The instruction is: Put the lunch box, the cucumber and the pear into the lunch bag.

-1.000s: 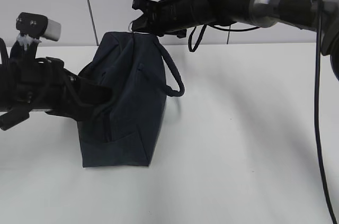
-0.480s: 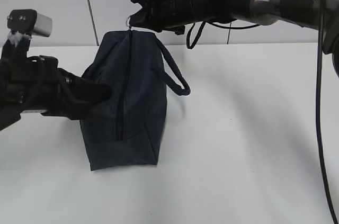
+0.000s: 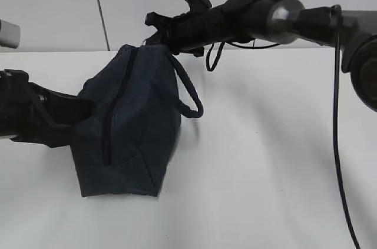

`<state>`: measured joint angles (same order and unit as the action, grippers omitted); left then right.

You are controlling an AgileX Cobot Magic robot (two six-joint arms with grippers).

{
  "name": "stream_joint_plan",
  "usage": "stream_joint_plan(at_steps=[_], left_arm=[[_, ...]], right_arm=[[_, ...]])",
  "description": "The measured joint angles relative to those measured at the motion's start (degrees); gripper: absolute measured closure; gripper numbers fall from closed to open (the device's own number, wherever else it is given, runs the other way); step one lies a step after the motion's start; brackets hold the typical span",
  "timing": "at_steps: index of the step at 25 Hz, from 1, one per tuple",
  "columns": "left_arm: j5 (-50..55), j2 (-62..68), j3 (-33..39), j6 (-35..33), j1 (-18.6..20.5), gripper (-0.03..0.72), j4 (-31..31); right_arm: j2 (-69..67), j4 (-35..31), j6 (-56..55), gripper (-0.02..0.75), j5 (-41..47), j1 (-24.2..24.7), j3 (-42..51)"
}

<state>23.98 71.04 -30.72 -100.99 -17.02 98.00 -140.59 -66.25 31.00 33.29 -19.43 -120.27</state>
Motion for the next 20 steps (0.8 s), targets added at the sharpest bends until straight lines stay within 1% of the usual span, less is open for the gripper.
stream_joint_plan(at_steps=[3,8,10,13,14,16,17,18,20], left_arm=[[-1.4,-1.4,0.2,0.0,0.0,0.682,-0.6],[-3.1,-1.6,0.2,1.0,-0.1,0.683,-0.6],[-3.4,-1.3,0.2,1.2,-0.2,0.683,-0.6],[-2.6,0.1,0.2,2.2,-0.4,0.684,-0.5],[-2.2,0.8,0.2,2.4,-0.4,0.684,-0.5],[-1.5,2.0,0.2,2.6,-0.4,0.659,-0.6],[-1.4,2.5,0.3,2.6,-0.4,0.636,-0.9],[-1.4,2.9,0.3,2.6,-0.4,0.595,-0.9],[-1.6,3.1,0.3,2.6,-0.4,0.482,-1.0]], right_arm=[[-1.3,5.4,-5.0,0.738,0.8,0.4,0.0],[-1.8,11.6,-10.3,0.738,6.0,2.0,-0.2],[-1.9,13.1,-11.1,0.738,7.7,2.5,-0.2],[-1.9,13.8,-11.1,0.736,8.2,2.7,-0.2],[-1.9,13.7,-9.6,0.724,8.2,2.8,-0.2],[-1.6,12.9,-6.2,0.647,8.2,3.2,-0.5],[-1.4,12.7,-5.0,0.572,8.0,3.5,-0.7],[-1.4,12.6,-4.5,0.495,8.0,3.9,-1.0],[-0.6,12.5,-3.6,0.297,8.2,4.3,-2.0]])
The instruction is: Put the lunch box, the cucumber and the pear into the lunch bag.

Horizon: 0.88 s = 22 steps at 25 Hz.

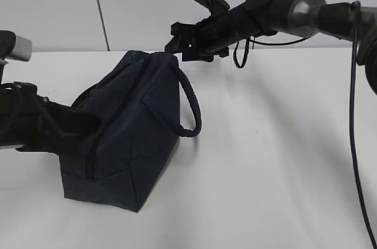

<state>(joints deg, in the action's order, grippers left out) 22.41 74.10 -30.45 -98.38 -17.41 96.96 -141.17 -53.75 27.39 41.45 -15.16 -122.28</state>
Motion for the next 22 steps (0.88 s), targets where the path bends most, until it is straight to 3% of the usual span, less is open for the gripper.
stream_joint_plan(at_steps=[2,6,10,13,17,22], left_arm=[[0.0,0.0,0.0,0.0,0.0,0.371,0.0],[0.7,-0.4,0.0,0.3,0.0,0.246,0.0],[-0.9,-4.1,0.0,3.6,0.0,0.228,-1.2],[-2.2,-7.5,0.0,8.7,0.0,0.225,-5.5],[0.5,-10.4,0.0,18.6,0.0,0.223,-13.1],[4.1,-11.0,0.0,32.2,0.0,0.270,-28.4]], right_arm=[[0.9,-0.1,0.9,0.162,1.0,0.3,-1.4],[3.3,-0.1,2.2,0.104,4.7,0.6,-3.9],[7.4,1.9,2.2,0.130,8.7,1.6,-4.6],[11.2,6.7,-0.7,0.172,13.0,2.1,-4.7],[15.3,16.3,-8.2,0.192,21.7,2.2,-4.7],[19.4,32.5,-18.4,0.241,29.2,0.1,-4.6]])
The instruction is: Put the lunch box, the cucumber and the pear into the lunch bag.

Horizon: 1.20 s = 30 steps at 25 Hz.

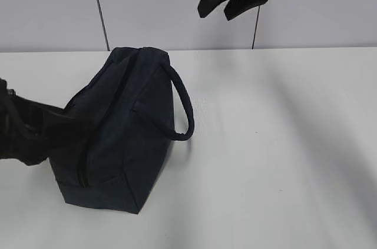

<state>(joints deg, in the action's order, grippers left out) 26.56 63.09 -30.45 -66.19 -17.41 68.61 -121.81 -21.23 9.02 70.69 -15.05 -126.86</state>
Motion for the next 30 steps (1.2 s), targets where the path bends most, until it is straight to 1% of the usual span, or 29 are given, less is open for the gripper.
stream_joint_plan(at_steps=[3,5,8,10,14,18,19,20,21,23,25,26,28,29,30], left_arm=[[2.0,-0.3,0.0,9.1,0.0,0.286,-8.9],[3.4,-0.6,-0.4,13.8,0.0,0.288,-14.0],[6.0,-1.8,-2.6,20.0,0.0,0.300,-21.8],[8.5,-3.0,-4.5,22.3,0.0,0.321,-25.3],[13.7,-5.6,-8.3,23.3,0.0,0.342,-26.6],[19.4,-7.4,-9.5,23.5,0.0,0.345,-24.8],[20.8,-7.5,-9.6,23.5,0.0,0.346,-24.9],[21.9,-7.9,-9.6,23.7,0.0,0.346,-25.4],[22.7,-8.4,-9.6,24.4,0.0,0.346,-26.8],[23.3,-9.8,-9.7,29.1,0.0,0.346,-31.9],[23.4,-12.0,-9.7,37.1,0.0,0.346,-41.9],[23.8,-13.5,-9.7,42.4,0.0,0.346,-47.5],[24.5,-17.5,-9.7,51.7,0.0,0.346,-55.3],[24.7,-19.6,-9.7,54.2,0.0,0.346,-57.5],[25.0,-22.5,-9.7,56.1,0.0,0.346,-58.3]], right_arm=[[3.3,9.6,-3.9,0.251,0.3,-2.6,2.2],[6.9,14.8,-6.0,0.253,0.5,-5.8,5.7],[12.4,19.9,-9.0,0.254,0.5,-10.0,11.8],[16.3,23.0,-11.2,0.254,0.5,-12.8,17.0],[25.7,24.7,-14.5,0.254,0.6,-15.3,29.7],[37.6,25.1,-15.6,0.255,-1.8,-15.4,44.4],[41.0,25.3,-15.6,0.256,-2.7,-15.4,48.7],[44.3,25.5,-15.8,0.273,-3.2,-15.4,51.4],[47.3,25.5,-15.8,0.271,-3.5,-15.4,54.3],[52.6,25.9,-15.8,0.269,-3.5,-15.4,58.7],[58.2,26.1,-16.4,0.269,-3.8,-15.4,62.9],[60.7,26.4,-17.0,0.268,-4.1,-15.4,65.0],[67.2,26.4,-18.3,0.267,-5.2,-15.4,68.9],[69.9,26.5,-19.0,0.267,-5.6,-15.4,70.6],[73.0,26.5,-19.6,0.267,-5.8,-15.4,72.5]])
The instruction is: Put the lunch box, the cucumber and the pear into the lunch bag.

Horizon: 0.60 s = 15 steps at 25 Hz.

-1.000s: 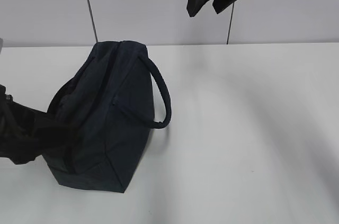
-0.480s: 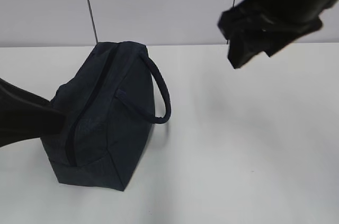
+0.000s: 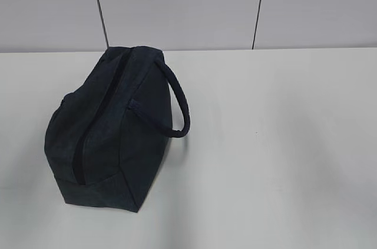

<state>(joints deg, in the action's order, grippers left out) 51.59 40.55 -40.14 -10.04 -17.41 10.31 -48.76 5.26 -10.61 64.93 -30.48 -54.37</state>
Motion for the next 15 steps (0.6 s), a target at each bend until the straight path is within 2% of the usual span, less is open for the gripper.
stream_joint_plan(at_steps=[9,15], left_arm=[[13.8,-24.2,-0.1,2.2,0.0,0.346,-3.2],[13.9,-34.8,1.9,2.1,0.0,0.346,-3.6]], right_arm=[[18.6,0.0,0.3,0.265,1.4,0.0,10.7],[30.9,1.2,1.2,0.265,2.0,-0.1,16.2]])
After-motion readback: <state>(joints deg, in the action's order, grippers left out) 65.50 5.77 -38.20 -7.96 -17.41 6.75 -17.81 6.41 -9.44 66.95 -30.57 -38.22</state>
